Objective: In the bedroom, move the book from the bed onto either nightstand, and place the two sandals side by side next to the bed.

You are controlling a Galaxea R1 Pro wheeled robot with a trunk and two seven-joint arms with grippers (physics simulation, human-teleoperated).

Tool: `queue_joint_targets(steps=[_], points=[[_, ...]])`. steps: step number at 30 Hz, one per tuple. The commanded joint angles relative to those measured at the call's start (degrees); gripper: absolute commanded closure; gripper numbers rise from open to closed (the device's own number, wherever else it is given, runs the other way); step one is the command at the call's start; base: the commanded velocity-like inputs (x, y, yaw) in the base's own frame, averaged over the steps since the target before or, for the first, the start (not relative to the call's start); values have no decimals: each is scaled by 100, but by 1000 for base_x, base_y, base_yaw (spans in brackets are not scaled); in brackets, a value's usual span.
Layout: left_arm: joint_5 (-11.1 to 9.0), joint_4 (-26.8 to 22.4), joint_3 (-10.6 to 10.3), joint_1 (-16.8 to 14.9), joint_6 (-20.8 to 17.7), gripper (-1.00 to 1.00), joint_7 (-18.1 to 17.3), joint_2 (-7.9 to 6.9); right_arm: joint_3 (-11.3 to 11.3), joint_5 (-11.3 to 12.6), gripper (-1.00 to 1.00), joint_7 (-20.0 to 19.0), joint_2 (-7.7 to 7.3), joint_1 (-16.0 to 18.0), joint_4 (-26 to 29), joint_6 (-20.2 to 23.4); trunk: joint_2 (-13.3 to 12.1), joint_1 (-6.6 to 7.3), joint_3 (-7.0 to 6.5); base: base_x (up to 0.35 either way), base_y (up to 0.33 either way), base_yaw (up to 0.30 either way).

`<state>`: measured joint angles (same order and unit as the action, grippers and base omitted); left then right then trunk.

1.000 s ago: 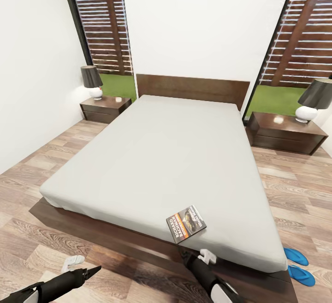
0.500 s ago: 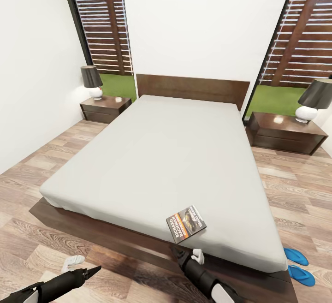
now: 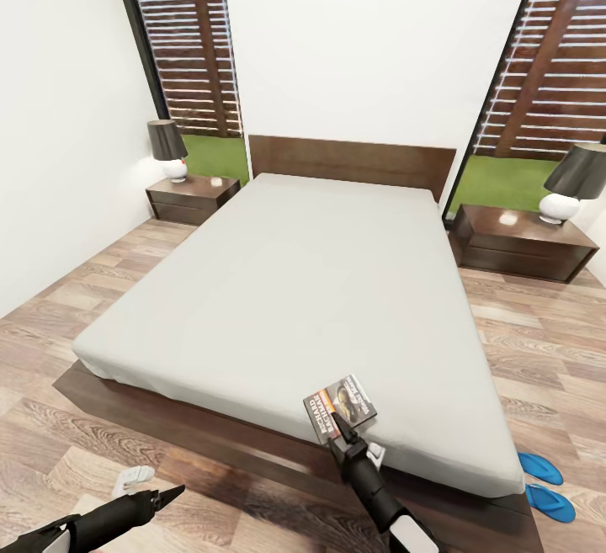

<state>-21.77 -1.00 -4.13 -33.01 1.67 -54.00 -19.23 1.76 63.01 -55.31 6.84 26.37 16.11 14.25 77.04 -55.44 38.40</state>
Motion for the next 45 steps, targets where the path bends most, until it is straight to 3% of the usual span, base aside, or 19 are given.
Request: queue_joint_targets(steps=[1, 13, 45], points=[[-38, 3, -44, -3, 17, -100, -14, -1, 17, 33, -100, -14, 2, 2, -2, 60, 3, 0, 5, 0, 0, 0], [-38, 3, -46, -3, 20, -100, -14, 7, 18, 53, -100, 9, 2, 6, -12, 53, 3, 0, 5, 0, 0, 0], [-38, 3, -44, -3, 25, -100, -14, 54, 18, 53, -100, 20, 1, 3, -20, 52, 1286, -703, 579, 0, 0, 0]])
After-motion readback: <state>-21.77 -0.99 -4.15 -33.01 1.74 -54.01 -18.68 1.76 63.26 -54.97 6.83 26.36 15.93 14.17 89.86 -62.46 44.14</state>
